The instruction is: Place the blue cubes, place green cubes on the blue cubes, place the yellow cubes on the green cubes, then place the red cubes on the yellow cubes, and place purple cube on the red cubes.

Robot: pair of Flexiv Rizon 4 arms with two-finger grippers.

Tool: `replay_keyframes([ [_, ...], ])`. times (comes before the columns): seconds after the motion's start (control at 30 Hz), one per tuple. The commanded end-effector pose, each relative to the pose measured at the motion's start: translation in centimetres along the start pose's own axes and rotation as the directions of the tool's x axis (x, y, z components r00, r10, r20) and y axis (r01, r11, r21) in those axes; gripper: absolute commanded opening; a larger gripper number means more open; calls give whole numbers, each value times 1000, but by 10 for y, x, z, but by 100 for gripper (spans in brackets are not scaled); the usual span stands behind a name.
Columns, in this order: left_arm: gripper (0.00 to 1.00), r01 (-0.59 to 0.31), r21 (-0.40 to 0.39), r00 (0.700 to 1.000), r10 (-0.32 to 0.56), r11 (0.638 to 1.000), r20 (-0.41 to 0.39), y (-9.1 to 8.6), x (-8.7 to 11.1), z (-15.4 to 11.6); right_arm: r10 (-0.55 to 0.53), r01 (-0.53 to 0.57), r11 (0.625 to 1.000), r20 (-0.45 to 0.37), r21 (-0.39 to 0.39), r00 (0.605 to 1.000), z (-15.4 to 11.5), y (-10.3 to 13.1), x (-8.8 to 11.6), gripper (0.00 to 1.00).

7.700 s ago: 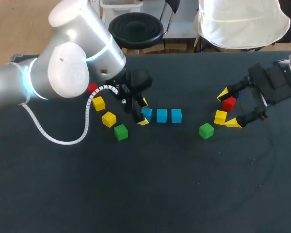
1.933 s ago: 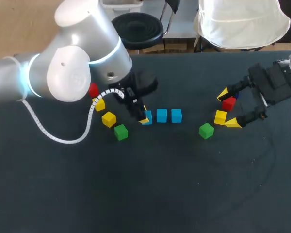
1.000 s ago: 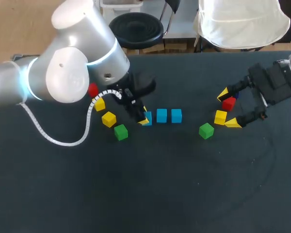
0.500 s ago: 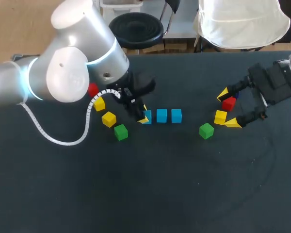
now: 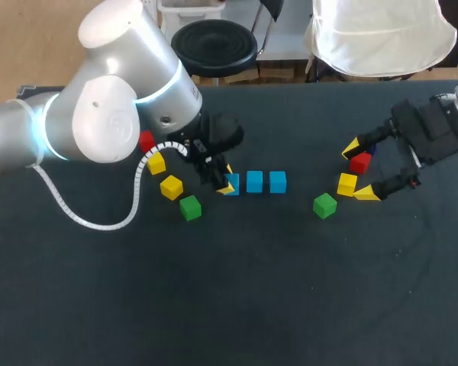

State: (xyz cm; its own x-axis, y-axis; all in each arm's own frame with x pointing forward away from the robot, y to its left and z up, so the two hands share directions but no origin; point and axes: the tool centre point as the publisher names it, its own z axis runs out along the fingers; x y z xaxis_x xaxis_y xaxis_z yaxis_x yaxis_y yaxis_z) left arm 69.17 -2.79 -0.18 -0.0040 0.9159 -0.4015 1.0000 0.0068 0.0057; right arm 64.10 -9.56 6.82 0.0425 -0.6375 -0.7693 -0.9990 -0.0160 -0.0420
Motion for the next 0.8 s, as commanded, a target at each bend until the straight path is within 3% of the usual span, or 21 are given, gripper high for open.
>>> replay_keyframes([
  [0.03, 0, -9, 9, 1000, 9, 1000, 1, 1, 1, 0, -1, 1, 1000, 2, 0, 1000, 0, 0, 0, 100],
  [0.8, 0, -21, 5, 1000, 21, 1000, -9, 10, -1, 1, -1, 1, 1000, 2, 0, 1000, 0, 0, 0, 100],
])
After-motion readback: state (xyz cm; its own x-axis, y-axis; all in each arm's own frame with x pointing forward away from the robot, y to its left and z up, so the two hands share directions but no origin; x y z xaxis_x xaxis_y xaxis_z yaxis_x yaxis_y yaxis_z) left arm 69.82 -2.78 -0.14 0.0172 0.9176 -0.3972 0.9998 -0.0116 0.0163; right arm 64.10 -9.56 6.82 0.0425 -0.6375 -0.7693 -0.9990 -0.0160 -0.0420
